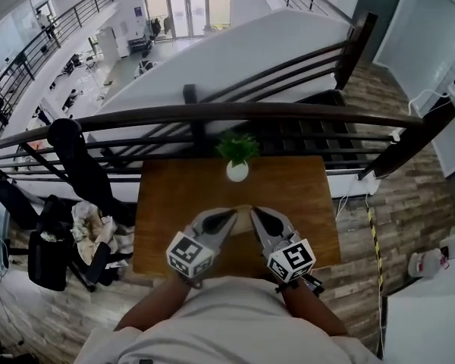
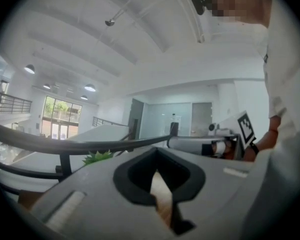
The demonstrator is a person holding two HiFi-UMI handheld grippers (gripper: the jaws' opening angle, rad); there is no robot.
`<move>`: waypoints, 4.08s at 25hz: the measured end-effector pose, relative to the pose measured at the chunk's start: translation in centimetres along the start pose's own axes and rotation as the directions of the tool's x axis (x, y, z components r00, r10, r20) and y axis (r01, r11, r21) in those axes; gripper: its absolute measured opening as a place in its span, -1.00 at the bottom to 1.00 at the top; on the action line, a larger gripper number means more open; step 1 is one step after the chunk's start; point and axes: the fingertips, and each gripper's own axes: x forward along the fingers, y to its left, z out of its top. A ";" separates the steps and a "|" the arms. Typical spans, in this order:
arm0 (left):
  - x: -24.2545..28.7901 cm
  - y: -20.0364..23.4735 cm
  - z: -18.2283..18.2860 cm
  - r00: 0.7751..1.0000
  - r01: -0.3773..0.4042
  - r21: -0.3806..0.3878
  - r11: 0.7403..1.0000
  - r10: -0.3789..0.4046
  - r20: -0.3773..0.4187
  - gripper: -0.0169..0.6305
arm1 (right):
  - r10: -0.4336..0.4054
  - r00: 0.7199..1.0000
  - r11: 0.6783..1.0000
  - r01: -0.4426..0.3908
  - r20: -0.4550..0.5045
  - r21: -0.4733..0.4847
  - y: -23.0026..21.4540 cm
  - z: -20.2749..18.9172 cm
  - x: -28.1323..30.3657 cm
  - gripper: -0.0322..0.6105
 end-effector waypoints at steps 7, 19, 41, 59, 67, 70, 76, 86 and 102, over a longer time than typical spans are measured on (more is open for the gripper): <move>1.3 0.9 -2.7 0.997 0.054 -0.046 0.997 -0.056 -0.053 -0.93 | -0.072 0.996 0.996 0.074 -0.056 0.042 -1.8 -2.6 -0.3 -0.88; 6.3 3.1 -9.4 0.985 0.044 -0.138 0.990 -0.066 -0.159 -0.93 | -0.059 0.982 0.981 0.090 -0.177 0.174 -10.1 -9.9 0.0 -0.88; 12.6 6.1 -26.6 0.929 -0.029 -0.284 0.958 -0.079 -0.361 -0.93 | 0.244 0.855 0.873 0.011 -0.458 0.487 -17.9 -31.8 1.0 -0.70; 15.2 7.4 -33.3 0.895 -0.108 -0.329 0.938 -0.052 -0.443 -0.93 | 0.401 0.771 0.754 0.029 -0.495 0.656 -18.9 -42.5 0.6 -0.68; 15.6 7.4 -34.7 0.886 -0.125 -0.339 0.933 -0.049 -0.461 -0.93 | 0.426 0.769 0.715 0.035 -0.475 0.698 -18.9 -44.0 0.8 -0.67; 15.6 7.5 -34.8 0.887 -0.126 -0.341 0.932 -0.048 -0.460 -0.93 | 0.443 0.758 0.707 0.033 -0.479 0.707 -18.6 -44.6 0.6 -0.67; 14.7 8.6 -35.4 0.883 -0.155 -0.352 0.923 -0.030 -0.468 -0.93 | 0.456 0.757 0.697 0.023 -0.468 0.717 -18.2 -44.9 1.4 -0.67; 14.7 8.1 -35.6 0.887 -0.145 -0.366 0.919 -0.044 -0.460 -0.93 | 0.470 0.747 0.693 0.019 -0.471 0.720 -18.1 -45.5 1.5 -0.68; 14.7 8.0 -35.2 0.892 -0.133 -0.374 0.918 -0.054 -0.449 -0.94 | 0.479 0.736 0.712 -0.007 -0.479 0.702 -18.0 -45.0 1.5 -0.87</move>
